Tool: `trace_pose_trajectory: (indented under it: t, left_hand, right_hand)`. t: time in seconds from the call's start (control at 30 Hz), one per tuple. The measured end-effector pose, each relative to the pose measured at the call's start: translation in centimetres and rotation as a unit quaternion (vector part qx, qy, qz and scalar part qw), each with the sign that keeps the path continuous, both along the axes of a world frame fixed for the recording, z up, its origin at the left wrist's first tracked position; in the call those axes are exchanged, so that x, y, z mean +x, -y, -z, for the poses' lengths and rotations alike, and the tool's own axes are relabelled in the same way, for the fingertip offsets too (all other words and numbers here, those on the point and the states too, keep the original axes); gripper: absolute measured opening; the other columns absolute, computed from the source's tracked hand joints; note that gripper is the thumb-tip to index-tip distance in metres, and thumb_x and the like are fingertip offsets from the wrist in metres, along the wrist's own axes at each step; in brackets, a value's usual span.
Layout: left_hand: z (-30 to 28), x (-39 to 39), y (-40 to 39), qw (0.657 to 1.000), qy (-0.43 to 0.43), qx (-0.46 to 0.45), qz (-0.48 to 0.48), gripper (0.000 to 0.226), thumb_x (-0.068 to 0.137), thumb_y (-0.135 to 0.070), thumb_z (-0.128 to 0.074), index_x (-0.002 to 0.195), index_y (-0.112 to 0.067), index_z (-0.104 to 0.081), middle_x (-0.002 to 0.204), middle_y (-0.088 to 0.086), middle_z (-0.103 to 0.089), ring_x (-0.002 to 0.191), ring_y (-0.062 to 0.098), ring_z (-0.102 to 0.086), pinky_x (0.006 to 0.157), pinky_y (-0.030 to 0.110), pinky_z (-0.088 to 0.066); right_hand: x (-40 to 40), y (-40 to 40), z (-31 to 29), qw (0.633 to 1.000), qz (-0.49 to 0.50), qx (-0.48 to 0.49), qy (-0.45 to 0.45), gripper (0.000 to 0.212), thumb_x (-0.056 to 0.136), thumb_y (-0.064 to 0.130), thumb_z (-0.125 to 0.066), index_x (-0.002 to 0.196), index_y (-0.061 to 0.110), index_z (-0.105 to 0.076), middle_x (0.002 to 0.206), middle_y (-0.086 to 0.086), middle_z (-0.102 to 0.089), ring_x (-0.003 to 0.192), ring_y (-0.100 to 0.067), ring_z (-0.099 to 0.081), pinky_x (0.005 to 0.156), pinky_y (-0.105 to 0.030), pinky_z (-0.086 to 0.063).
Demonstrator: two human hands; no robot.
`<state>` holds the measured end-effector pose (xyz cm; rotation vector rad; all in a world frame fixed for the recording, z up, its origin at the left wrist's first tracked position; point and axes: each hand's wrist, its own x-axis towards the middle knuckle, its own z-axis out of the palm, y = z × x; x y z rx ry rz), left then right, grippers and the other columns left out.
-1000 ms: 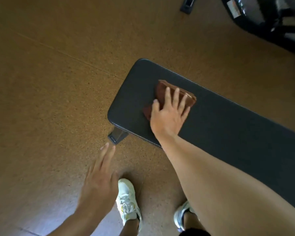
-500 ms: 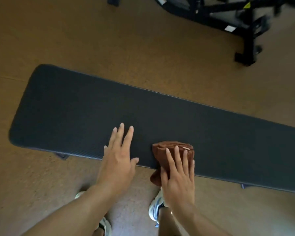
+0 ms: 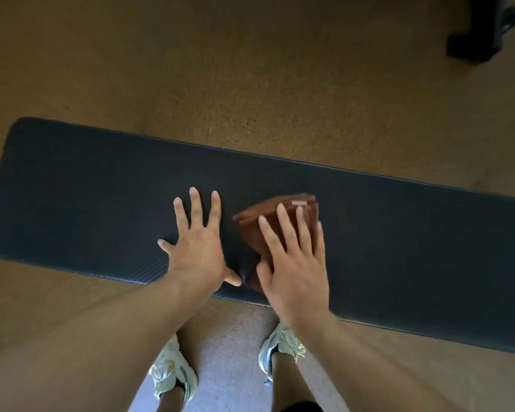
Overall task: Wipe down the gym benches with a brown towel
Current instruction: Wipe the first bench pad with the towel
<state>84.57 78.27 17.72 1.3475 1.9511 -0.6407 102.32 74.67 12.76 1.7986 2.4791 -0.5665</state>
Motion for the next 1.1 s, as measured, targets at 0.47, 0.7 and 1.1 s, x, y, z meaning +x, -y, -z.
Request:
trace_pose_trajectory:
  t: [0.47, 0.7, 1.1]
  left_hand:
    - [0.3, 0.2, 0.5, 1.0, -0.022, 0.008, 0.005, 0.168, 0.05, -0.062, -0.095, 0.155, -0.032, 0.033, 0.159, -0.001, 0.045, 0.153, 0.032, 0.032, 0.113, 0.075, -0.028]
    - [0.7, 0.0, 0.7, 1.0, -0.022, 0.013, 0.015, 0.17, 0.05, -0.061, -0.095, 0.153, -0.03, 0.037, 0.158, 0.005, 0.046, 0.152, 0.037, 0.032, 0.112, 0.076, -0.029]
    - [1.0, -0.4, 0.9, 0.999, -0.003, 0.029, 0.029, 0.172, 0.05, -0.062, -0.095, 0.153, -0.024, 0.037, 0.16, 0.011, 0.044, 0.151, 0.042, 0.031, 0.111, 0.076, -0.03]
  right_hand:
    - [1.6, -12.6, 0.1, 0.998, 0.03, -0.048, 0.007, 0.07, 0.096, 0.05, -0.033, 0.164, 0.039, -0.023, 0.176, 0.001, -0.014, 0.163, -0.026, -0.002, 0.13, -0.055, 0.001]
    - [5.1, 0.6, -0.2, 0.999, 0.033, -0.022, 0.018, 0.071, 0.094, 0.04, -0.041, 0.164, 0.033, -0.03, 0.175, -0.002, -0.016, 0.163, -0.028, -0.001, 0.129, -0.059, -0.01]
    - [0.1, -4.6, -0.5, 0.993, 0.058, -0.082, 0.066, 0.077, 0.103, 0.072, -0.028, 0.166, 0.039, 0.0, 0.176, 0.003, 0.013, 0.16, -0.023, 0.021, 0.129, -0.053, 0.009]
